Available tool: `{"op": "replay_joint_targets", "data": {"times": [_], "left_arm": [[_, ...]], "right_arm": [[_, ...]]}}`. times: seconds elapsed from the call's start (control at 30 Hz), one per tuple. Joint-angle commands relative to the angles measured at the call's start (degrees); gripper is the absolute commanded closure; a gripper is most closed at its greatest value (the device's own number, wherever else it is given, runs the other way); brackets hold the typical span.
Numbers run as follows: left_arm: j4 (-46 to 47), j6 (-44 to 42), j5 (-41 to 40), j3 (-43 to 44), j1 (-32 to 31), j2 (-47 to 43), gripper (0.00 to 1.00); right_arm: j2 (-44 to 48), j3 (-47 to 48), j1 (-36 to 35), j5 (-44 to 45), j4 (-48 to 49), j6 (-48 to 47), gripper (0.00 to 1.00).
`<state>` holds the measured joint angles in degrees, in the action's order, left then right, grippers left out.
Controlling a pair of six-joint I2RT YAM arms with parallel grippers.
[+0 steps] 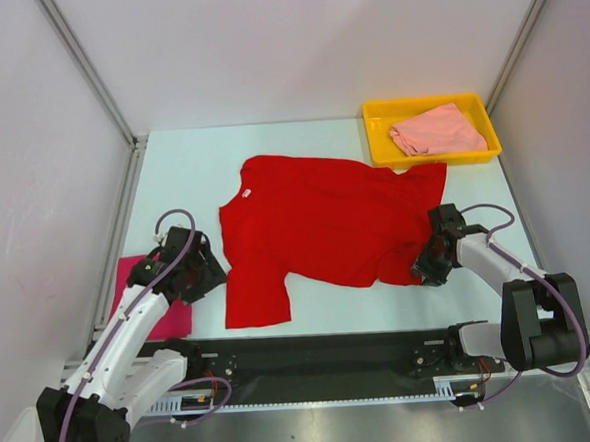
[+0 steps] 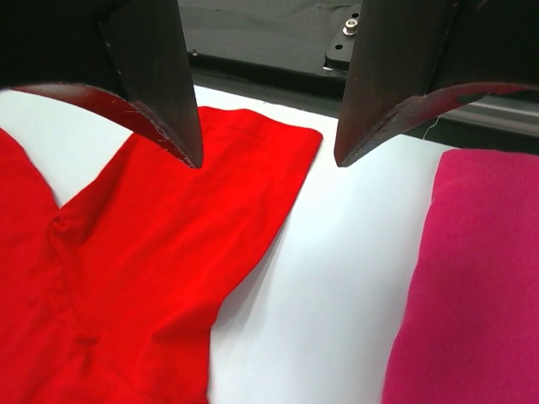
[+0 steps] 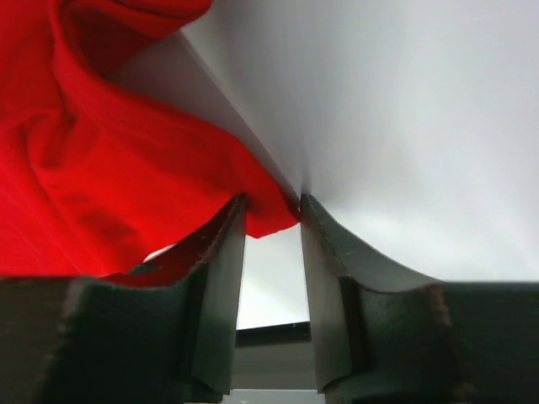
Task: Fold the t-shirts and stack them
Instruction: Flatten the tshirt out
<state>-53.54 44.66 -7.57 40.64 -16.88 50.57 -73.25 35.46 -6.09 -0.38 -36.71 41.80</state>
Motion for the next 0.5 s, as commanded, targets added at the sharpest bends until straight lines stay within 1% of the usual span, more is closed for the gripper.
{"op": "replay_joint_targets", "data": {"times": [0.0, 0.03, 0.07, 0.1, 0.13, 0.23, 0.27, 0.3, 0.33, 0.4, 0.43, 0.47], "left_arm": [[-1.65, 1.04, -1.39, 2.16, 0.54, 0.67, 0.30], [-1.83, 1.21, -1.30, 1.99, 0.54, 0.67, 0.30], [-1.83, 1.82, -1.39, 1.72, 0.54, 0.59, 0.30], [-1.75, 2.18, -1.39, 1.37, 0.54, 0.41, 0.30], [-1.57, 2.62, -1.22, 0.59, 0.62, -0.11, 0.30], [-1.40, 5.34, -0.52, -1.96, 1.06, -0.12, 0.30], [-1.39, 7.09, 0.88, -2.93, 1.24, 0.41, 0.30], [-0.70, 7.28, 2.02, -4.16, 1.76, 1.02, 0.32], [1.57, 7.37, 2.91, -6.95, 2.03, 2.33, 0.37], [2.91, 8.42, 3.01, -10.13, 2.56, 3.66, 0.44], [4.13, 8.51, 3.18, -10.67, 3.08, 4.01, 0.51], [4.49, 8.68, 3.18, -11.02, 3.09, 4.19, 0.53]], "right_arm": [[0.65, -1.80, 0.11, 2.49, -3.28, 0.91, 0.67], [0.92, -2.15, 0.02, 2.58, -2.93, 1.09, 0.69], [0.92, -2.85, 0.20, 2.58, -2.32, 0.92, 0.75], [0.57, -2.94, 0.37, 3.01, -2.05, 0.83, 0.98], [0.13, -2.86, 0.46, 3.28, -2.14, 0.65, 1.00], [-0.31, -1.89, 0.72, 3.37, -2.84, -0.49, 1.00], [0.47, -1.37, 0.64, 3.81, -3.36, -0.84, 1.00], [1.00, -0.23, 0.64, 3.90, -4.15, -1.28, 1.00], [1.36, 0.22, 0.55, 3.99, -4.42, -1.63, 1.00], [2.15, 1.62, 0.64, 4.16, -5.30, -2.25, 1.00], [2.15, 1.80, 0.64, 4.07, -5.48, -2.42, 1.00], [2.24, 1.80, 0.64, 3.90, -5.57, -2.43, 1.00]]}}
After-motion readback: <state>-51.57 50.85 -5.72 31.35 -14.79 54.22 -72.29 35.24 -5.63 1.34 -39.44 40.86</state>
